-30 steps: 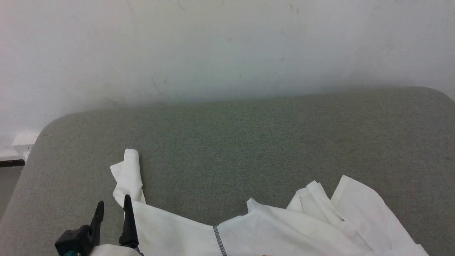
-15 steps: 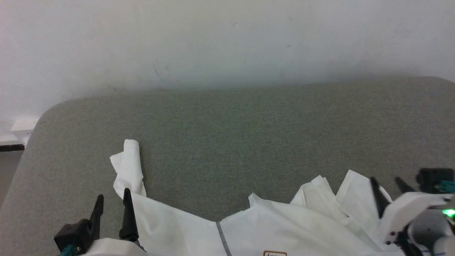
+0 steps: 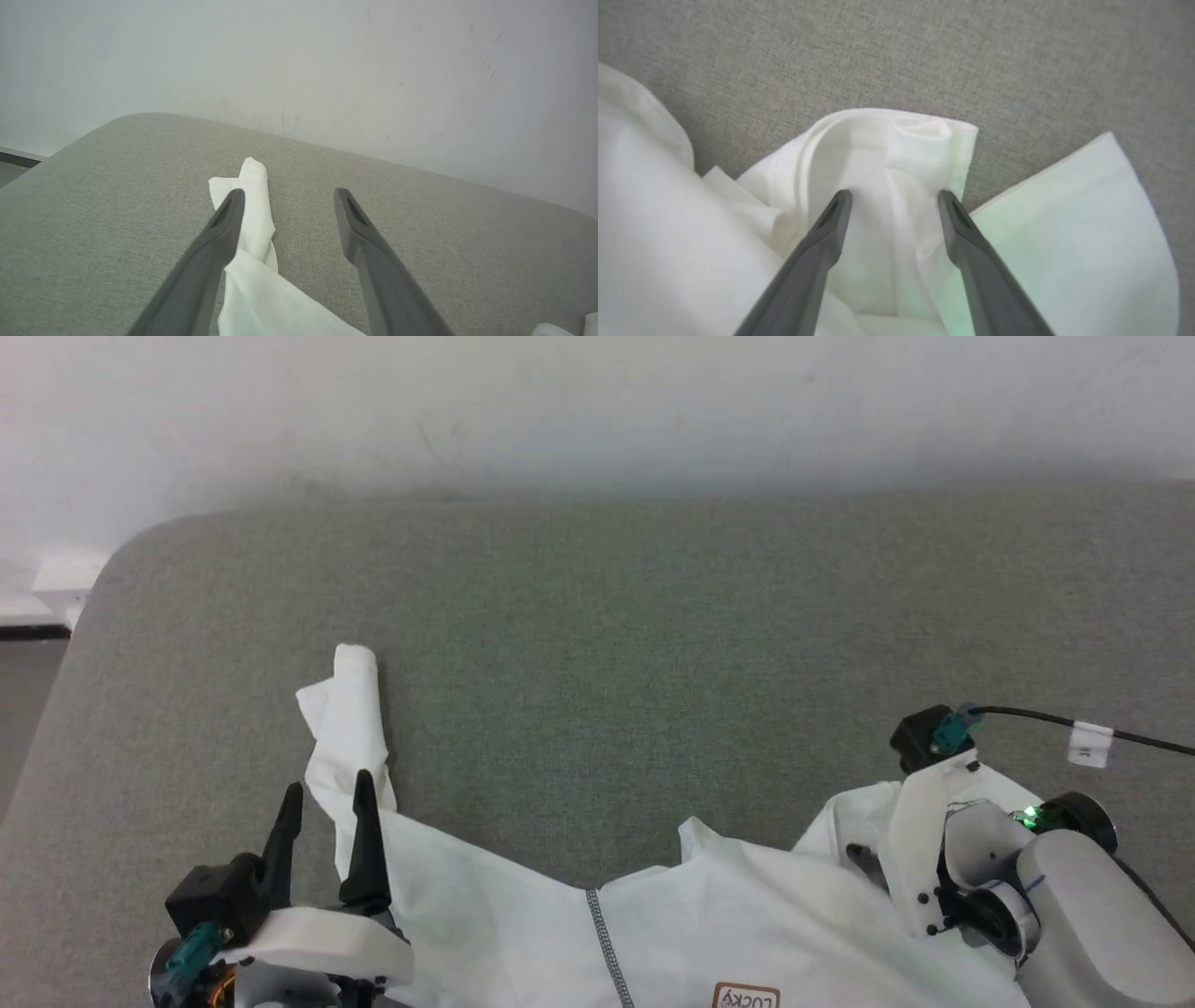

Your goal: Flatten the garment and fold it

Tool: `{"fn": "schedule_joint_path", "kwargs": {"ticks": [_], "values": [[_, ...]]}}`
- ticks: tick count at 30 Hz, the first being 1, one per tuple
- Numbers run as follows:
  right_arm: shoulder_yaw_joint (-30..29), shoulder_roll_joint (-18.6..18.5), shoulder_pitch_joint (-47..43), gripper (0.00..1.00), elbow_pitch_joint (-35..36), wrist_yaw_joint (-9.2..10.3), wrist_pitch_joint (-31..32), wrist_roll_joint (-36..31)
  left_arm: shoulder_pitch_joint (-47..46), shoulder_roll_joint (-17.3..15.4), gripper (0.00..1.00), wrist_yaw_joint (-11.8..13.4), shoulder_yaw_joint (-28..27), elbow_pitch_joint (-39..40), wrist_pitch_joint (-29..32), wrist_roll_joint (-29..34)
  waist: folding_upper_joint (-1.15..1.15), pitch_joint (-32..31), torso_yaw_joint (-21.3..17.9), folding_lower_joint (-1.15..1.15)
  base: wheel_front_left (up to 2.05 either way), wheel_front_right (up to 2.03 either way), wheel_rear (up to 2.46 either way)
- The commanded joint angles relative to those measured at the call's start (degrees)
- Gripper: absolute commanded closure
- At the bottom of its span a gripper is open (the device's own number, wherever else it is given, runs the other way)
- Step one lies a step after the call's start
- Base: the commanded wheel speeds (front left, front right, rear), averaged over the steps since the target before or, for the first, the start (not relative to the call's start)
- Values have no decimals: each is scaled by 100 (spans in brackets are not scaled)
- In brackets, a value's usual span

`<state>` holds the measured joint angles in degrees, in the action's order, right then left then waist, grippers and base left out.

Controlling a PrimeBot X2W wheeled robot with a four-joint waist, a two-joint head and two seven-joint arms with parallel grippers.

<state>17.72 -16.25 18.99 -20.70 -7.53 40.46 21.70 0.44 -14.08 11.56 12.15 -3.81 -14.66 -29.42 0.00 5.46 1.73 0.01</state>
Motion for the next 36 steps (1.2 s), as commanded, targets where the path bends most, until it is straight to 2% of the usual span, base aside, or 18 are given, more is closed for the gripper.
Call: {"fn": "schedule_joint_path", "kwargs": {"ticks": [1,4,5,6,7,9,16,20,30,36], "values": [[193,-22,190,0,-338,4,179,133,-119,33,0,-68,-9,-48,-29,50,0,184,131,-1,0,0,0],[514,-25,372,0,-785,4,492,316,-168,70,0,-115,-25,-101,-31,76,0,229,153,-1,0,0,0],[619,-13,431,6,-886,4,591,408,-184,84,0,-130,-31,-112,-31,86,0,247,160,-1,0,0,0],[724,-23,496,68,-967,4,682,475,-202,99,0,-145,-39,-121,-32,98,0,262,165,-1,0,0,0],[803,-16,556,100,-1038,4,780,577,-220,114,0,-161,-46,-130,-32,113,0,273,169,-1,0,0,0],[969,-64,740,100,-1056,4,844,671,-259,143,0,-200,-52,-148,-32,146,0,301,191,-1,0,0,0],[1106,-216,1977,100,-768,4,-450,491,-454,281,0,-365,-58,-166,-33,290,0,522,364,-1,0,0,0],[986,-160,2632,100,-932,4,-918,366,-577,370,0,-465,-33,-188,-33,355,0,685,499,-1,0,0,0],[235,100,4460,100,-2131,4,-3196,-201,-1074,716,0,-838,-28,-281,-33,597,0,1365,997,-1,0,0,0],[394,285,4695,100,-3215,4,-3631,-397,-1320,902,0,-1040,-101,-417,-33,724,0,1686,1127,-1,0,0,0]]}}
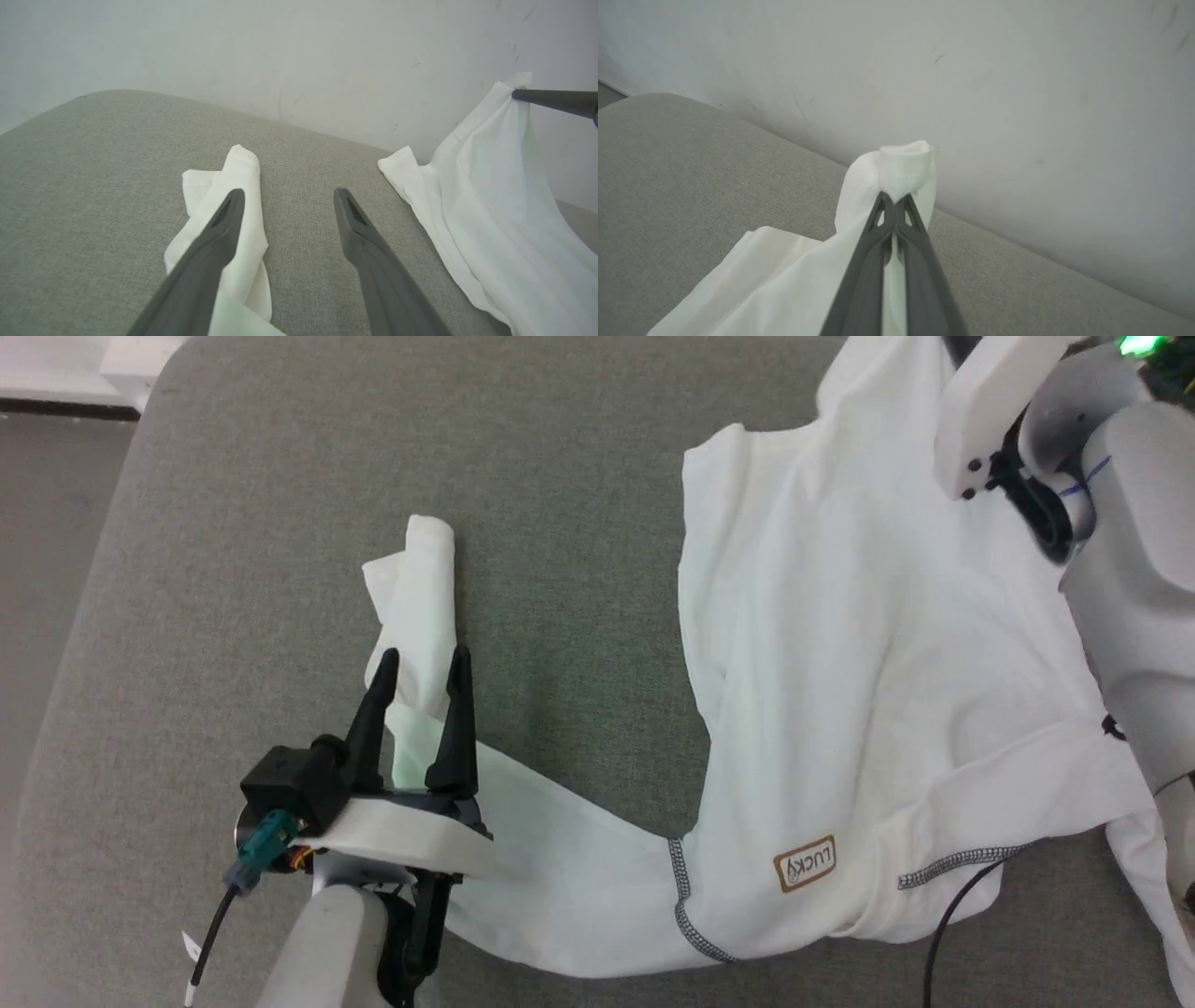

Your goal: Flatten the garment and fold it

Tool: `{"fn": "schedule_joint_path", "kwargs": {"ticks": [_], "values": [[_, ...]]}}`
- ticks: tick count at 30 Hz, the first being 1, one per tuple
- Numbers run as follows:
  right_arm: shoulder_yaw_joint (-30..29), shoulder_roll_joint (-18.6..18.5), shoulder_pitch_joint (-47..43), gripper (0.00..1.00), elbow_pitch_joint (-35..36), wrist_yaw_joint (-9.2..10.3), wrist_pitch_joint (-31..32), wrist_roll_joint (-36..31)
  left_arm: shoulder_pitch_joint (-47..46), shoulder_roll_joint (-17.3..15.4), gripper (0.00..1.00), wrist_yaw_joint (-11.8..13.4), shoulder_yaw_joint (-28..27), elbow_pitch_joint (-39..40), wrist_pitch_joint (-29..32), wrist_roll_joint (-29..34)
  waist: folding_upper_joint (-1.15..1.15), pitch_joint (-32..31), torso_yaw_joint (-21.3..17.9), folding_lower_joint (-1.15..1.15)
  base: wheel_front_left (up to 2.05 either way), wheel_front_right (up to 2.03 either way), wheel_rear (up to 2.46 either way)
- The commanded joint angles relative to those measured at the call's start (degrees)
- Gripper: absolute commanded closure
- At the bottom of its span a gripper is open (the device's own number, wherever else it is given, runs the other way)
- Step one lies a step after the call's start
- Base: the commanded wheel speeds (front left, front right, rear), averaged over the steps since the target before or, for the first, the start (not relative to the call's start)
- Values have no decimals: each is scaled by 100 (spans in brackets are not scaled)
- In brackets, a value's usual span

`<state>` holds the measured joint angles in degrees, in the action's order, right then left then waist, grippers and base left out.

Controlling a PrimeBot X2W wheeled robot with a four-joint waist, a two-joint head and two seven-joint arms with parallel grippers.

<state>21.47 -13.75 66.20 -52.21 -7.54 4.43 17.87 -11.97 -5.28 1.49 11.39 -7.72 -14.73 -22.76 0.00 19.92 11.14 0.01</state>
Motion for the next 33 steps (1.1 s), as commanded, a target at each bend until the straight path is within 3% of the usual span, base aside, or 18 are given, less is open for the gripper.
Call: {"fn": "schedule_joint_path", "kwargs": {"ticks": [1,4,5,6,7,15,20,25,33], "values": [[31,58,-53,100,-244,5,-55,13,-100,45,0,-59,-45,-53,-27,78,0,255,191,-1,0,0,0],[149,107,-178,99,-658,5,-203,69,-137,100,0,-131,-100,-134,-27,133,0,250,186,-1,0,0,0],[210,123,-225,68,-760,5,-242,91,-136,113,0,-148,-122,-162,-27,152,0,222,170,-1,0,0,0],[271,134,-265,24,-829,5,-318,122,-130,123,0,-164,-144,-191,-27,174,0,186,148,-1,0,0,0],[330,145,-310,0,-888,5,-387,167,-122,132,0,-177,-167,-219,-27,197,0,145,122,-1,0,0,0],[653,19,-945,0,-620,5,-1631,603,174,153,0,-176,-441,-268,-27,402,0,-554,-221,-1,0,0,0],[733,-95,-1863,0,33,5,-1798,1051,630,123,0,-53,-649,-218,-27,459,0,-1119,-590,-1,0,0,0],[919,-575,-2863,0,1026,5,-988,1518,1029,117,0,64,-745,-116,-26,453,0,-1505,-867,-1,0,0,0],[807,-1339,-4210,0,3084,5,1018,1928,1296,99,0,142,-700,28,83,443,0,-1743,-1060,-1,0,0,0]]}}
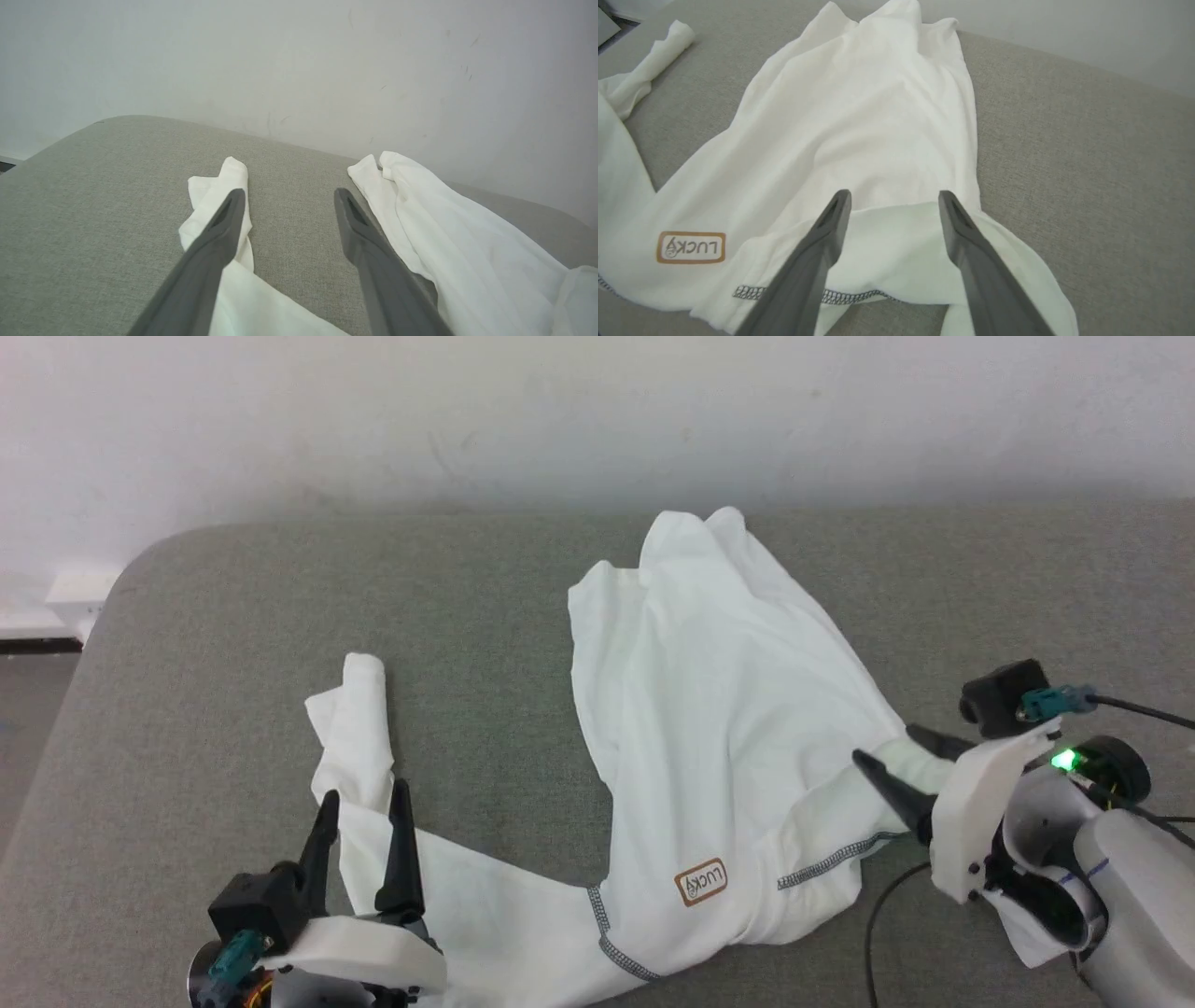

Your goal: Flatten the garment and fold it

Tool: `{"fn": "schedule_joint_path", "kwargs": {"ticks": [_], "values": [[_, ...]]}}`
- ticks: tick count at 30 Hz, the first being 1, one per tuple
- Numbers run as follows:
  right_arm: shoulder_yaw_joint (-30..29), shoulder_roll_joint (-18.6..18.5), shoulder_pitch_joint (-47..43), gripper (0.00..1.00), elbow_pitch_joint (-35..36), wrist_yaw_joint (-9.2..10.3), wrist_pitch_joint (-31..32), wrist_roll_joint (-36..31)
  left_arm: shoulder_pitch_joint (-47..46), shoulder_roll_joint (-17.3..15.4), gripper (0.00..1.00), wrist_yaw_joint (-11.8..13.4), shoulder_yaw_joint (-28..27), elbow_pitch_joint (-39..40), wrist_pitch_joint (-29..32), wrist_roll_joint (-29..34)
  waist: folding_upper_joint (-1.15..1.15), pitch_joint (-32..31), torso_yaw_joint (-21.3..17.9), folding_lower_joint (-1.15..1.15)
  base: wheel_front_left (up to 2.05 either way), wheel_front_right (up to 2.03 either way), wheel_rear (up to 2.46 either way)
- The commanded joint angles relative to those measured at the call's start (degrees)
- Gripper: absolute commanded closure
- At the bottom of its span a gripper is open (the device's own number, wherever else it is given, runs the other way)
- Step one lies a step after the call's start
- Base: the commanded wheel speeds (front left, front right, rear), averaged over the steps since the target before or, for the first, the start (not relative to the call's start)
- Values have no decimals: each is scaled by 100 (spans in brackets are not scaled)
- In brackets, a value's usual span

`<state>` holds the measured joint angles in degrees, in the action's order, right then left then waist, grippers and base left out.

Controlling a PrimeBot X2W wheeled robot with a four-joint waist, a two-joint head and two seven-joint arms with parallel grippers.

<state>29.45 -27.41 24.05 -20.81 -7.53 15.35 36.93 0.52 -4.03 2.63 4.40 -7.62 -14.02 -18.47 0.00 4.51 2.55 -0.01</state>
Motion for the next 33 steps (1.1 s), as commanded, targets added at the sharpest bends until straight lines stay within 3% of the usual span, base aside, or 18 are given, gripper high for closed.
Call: {"fn": "schedule_joint_path", "kwargs": {"ticks": [1,9,18,19,20,21,26,33], "values": [[-13,8,-140,0,194,4,158,51,56,-25,0,35,9,33,26,14,0,-212,-200,1,0,0,0],[175,196,-789,0,1462,4,1632,149,119,-26,0,55,88,98,81,-3,0,-238,-123,1,0,0,0],[604,625,-466,0,908,4,2195,-169,30,-12,0,45,201,46,91,-41,0,-115,-4,1,0,0,0],[632,628,-439,42,836,4,2210,-239,24,-10,0,43,212,33,88,-46,0,-109,7,1,0,0,0],[620,641,-439,75,768,4,2218,-280,22,-9,0,42,218,20,84,-51,0,-110,13,1,0,0,0],[612,634,-454,100,727,4,2232,-325,24,-8,0,44,222,10,79,-56,0,-114,15,1,0,0,0],[237,590,-795,100,895,4,2069,-510,97,-12,0,79,207,-22,56,-80,0,-185,-64,1,0,0,0],[-1239,861,-2115,100,1632,4,1669,-812,170,-25,0,124,236,-21,60,-83,0,-326,-252,1,0,0,0]]}}
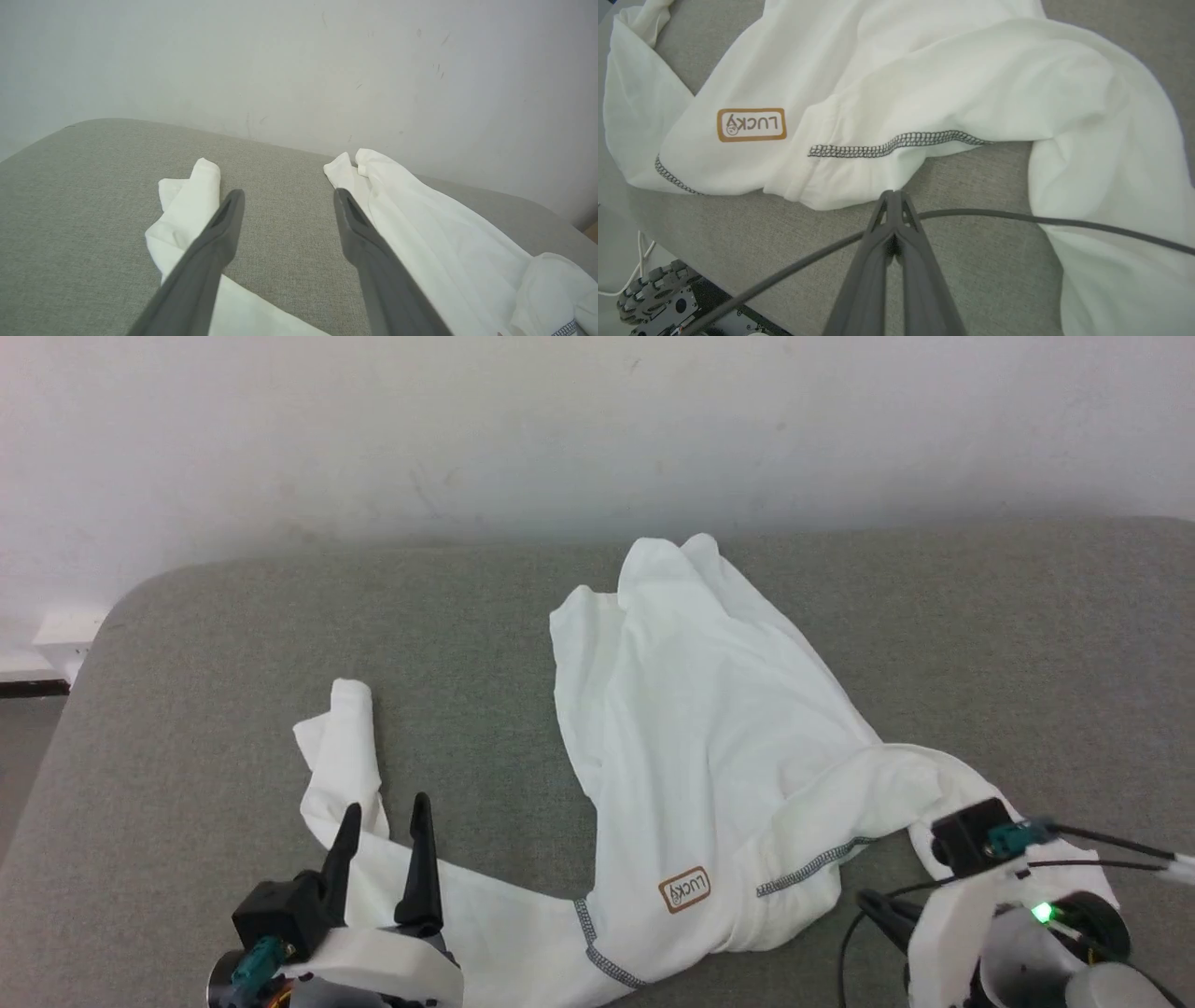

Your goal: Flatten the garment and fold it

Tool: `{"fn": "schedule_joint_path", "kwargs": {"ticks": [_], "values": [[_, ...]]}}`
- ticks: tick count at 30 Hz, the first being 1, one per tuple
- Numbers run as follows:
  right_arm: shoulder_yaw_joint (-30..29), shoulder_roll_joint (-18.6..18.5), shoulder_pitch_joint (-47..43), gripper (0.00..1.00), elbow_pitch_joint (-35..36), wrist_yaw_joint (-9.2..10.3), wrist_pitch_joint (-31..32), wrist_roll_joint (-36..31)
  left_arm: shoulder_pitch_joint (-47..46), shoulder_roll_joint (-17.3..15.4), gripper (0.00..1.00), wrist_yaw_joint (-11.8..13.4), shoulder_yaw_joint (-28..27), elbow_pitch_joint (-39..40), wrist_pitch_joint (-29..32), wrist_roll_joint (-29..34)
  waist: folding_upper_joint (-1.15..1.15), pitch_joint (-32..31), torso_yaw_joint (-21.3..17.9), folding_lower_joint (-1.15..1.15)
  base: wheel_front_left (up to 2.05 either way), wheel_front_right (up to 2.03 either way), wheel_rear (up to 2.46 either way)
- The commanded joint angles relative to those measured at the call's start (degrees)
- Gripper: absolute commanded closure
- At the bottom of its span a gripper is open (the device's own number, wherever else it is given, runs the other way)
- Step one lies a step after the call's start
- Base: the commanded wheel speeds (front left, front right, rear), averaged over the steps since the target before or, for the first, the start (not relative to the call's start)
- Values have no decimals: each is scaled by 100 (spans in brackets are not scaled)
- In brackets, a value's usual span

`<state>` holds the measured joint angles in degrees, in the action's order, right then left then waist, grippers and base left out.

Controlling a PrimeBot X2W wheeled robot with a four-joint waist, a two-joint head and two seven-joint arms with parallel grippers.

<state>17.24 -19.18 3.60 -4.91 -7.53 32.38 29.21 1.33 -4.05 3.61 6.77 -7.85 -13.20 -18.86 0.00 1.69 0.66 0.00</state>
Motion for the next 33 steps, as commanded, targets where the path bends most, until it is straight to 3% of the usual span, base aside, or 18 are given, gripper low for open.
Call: {"fn": "schedule_joint_path", "kwargs": {"ticks": [1,7,11,16,17,19,26,33], "values": [[-272,140,-286,100,167,4,-94,-101,99,-30,0,33,1,8,-19,-43,0,-56,-89,0,0,0,0],[-1347,839,-1368,100,829,4,-357,-592,152,-74,0,67,10,52,16,-49,0,-135,-181,0,0,0,0],[-1552,1142,-1719,100,1075,4,-358,-779,176,-106,0,87,16,76,48,-56,0,-167,-206,0,0,0,0],[-1527,1250,-1747,100,1239,4,-404,-859,183,-124,0,98,41,96,69,-58,0,-173,-195,0,0,0,0],[-1495,1262,-1713,80,1268,4,-418,-859,184,-125,0,98,49,102,71,-59,0,-168,-187,0,0,0,0],[-1369,1246,-1617,0,1309,4,-392,-886,186,-128,0,101,62,109,72,-65,0,-156,-175,0,0,0,0],[-655,1110,-830,0,1126,4,-307,-815,158,-125,0,112,88,96,58,-100,0,-102,-104,0,0,0,0],[33,900,75,0,215,4,19,-682,100,-105,0,110,135,43,28,-140,0,-72,29,0,0,0,0]]}}
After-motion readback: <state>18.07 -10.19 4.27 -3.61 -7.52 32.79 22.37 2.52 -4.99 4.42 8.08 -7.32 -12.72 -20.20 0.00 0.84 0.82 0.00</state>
